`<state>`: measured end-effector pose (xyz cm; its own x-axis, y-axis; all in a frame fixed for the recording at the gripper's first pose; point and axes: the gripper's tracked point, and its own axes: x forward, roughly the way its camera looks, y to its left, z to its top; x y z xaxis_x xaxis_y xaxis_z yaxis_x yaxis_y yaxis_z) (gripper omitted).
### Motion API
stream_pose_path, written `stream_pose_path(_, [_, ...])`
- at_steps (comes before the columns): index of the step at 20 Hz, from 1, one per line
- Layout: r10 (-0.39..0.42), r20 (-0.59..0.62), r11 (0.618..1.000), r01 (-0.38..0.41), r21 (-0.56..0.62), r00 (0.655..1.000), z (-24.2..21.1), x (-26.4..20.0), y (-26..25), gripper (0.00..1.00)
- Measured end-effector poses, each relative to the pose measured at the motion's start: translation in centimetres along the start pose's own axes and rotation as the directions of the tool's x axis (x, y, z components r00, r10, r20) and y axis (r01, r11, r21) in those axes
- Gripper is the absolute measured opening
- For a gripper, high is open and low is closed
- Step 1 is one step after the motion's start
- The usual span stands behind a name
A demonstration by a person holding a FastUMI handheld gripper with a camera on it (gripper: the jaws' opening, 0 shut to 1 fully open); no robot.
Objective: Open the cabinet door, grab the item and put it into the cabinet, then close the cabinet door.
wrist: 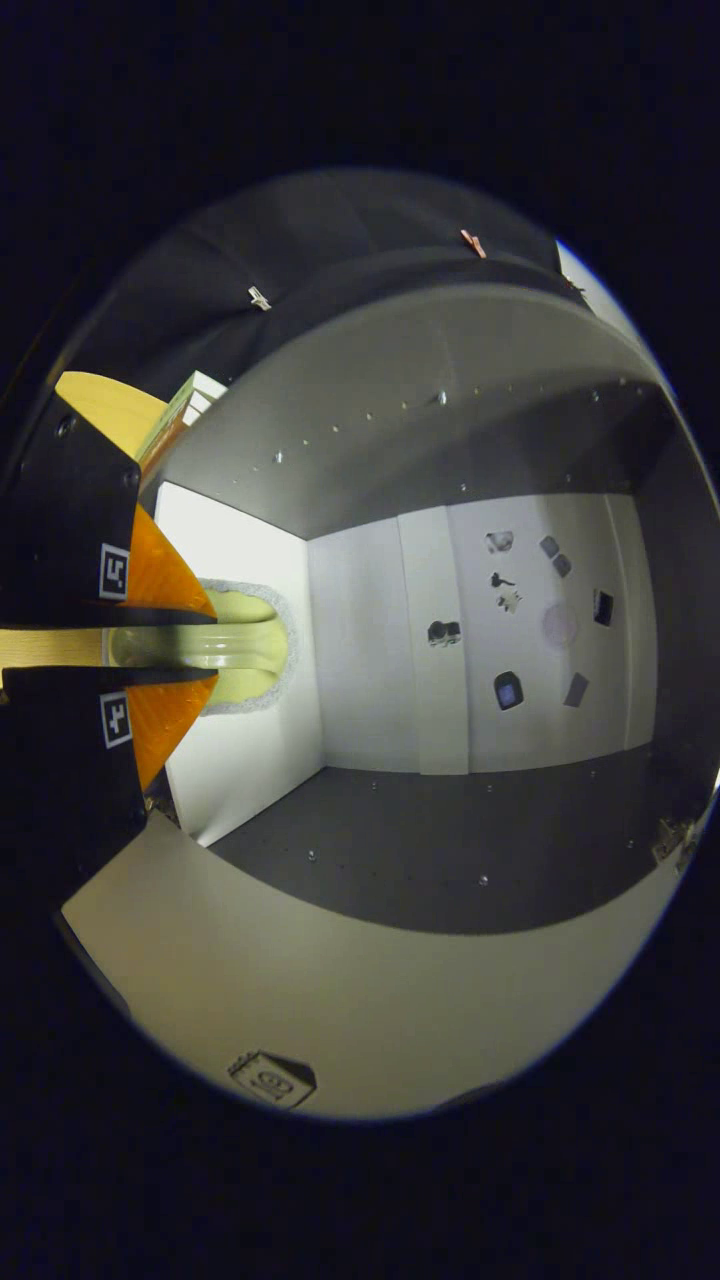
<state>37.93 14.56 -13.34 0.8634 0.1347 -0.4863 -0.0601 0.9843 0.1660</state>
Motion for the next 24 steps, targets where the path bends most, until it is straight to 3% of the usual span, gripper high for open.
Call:
stream_pose_path(9, [-0.036, -0.132, 0.999, 0.041, 0.034, 0.991, -1.4, 8.6, -1.3, 0.19])
stream_pose_path(13, [-0.041, -0.159, 0.998, 0.047, 0.037, 0.986, -2.0, 10.9, -1.1, 0.18])
stream_pose_path(18, [-0.054, -0.167, 0.999, 0.054, 0.0, 0.985, -2.7, 12.3, -1.0, 0.25])
stream_pose_path(20, [-0.051, -0.162, 0.999, 0.051, -0.004, 0.985, -2.7, 12.3, -0.7, 0.36])
stream_pose_path(21, [-0.054, -0.155, 0.999, 0.054, -0.007, 0.986, -2.5, 12.2, -0.8, 0.49])
stream_pose_path(22, [-0.054, -0.148, 0.999, 0.054, -0.009, 0.987, -2.3, 12.0, -0.7, 0.55])
stream_pose_path(24, [-0.075, -0.115, 0.997, 0.073, -0.02, 0.991, -1.6, 11.4, -1.2, 0.8])
